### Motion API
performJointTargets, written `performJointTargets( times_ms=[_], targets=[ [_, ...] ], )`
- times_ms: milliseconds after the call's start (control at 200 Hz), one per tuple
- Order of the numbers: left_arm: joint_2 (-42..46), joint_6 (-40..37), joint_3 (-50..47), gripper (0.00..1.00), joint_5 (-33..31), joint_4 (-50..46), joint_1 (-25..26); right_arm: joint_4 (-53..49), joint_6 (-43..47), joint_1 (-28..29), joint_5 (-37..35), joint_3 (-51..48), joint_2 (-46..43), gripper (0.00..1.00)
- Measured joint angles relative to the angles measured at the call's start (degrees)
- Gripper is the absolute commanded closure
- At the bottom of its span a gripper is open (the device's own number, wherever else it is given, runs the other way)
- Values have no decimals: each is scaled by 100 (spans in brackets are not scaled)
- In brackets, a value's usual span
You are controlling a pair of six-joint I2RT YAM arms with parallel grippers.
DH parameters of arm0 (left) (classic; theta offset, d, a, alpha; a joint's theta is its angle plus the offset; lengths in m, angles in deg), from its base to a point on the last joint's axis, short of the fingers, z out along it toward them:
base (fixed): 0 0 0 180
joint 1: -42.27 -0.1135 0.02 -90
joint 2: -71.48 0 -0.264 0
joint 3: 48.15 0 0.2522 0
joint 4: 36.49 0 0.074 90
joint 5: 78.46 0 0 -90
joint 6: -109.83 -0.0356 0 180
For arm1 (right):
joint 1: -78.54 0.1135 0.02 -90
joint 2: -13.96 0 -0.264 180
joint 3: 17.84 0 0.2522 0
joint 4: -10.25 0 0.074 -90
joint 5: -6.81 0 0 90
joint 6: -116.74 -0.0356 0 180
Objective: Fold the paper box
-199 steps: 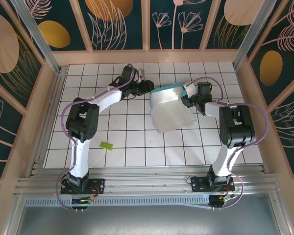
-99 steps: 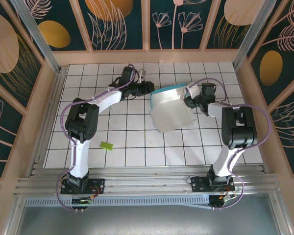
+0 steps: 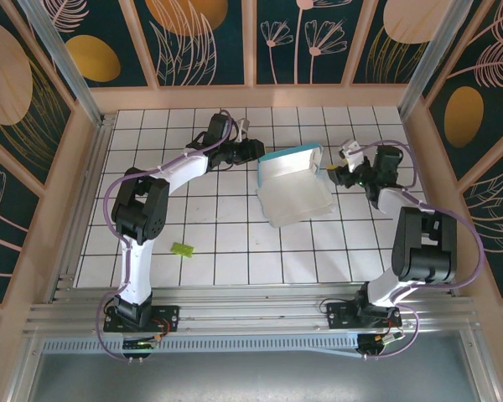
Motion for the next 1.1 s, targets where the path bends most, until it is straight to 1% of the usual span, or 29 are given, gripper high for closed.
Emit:
performJointTargets(
  times_ms=[105,205,215,225,240,295,440,556,761,1101],
  targets=[
    [0,-28,11,62,0,-33,0,-2,52,-221,302,127,125,44],
    [0,-46,20,62,0,-50,0,-243,232,-275,570,664,575,42],
    [0,-46,20,62,0,-52,0,-289,275,-275,603,734,632,40],
    [0,-46,20,62,0,-52,0,-315,302,-275,619,785,667,34],
    [0,-46,20,62,0,-52,0,-365,317,-275,647,874,743,30],
    [0,-50,20,62,0,-55,0,-546,542,-275,767,1176,968,28],
    [0,-70,28,62,-2,-59,0,-1097,1062,-275,1008,1770,1432,28],
    [0,-70,42,62,-2,-96,2,-1410,1440,-275,1123,1978,1663,29],
    [0,-81,52,62,0,-116,2,-1513,1873,-264,1235,2044,1954,31],
    [0,-85,74,62,-4,-149,2,-1856,2391,-37,1357,2677,2426,35]
  ],
)
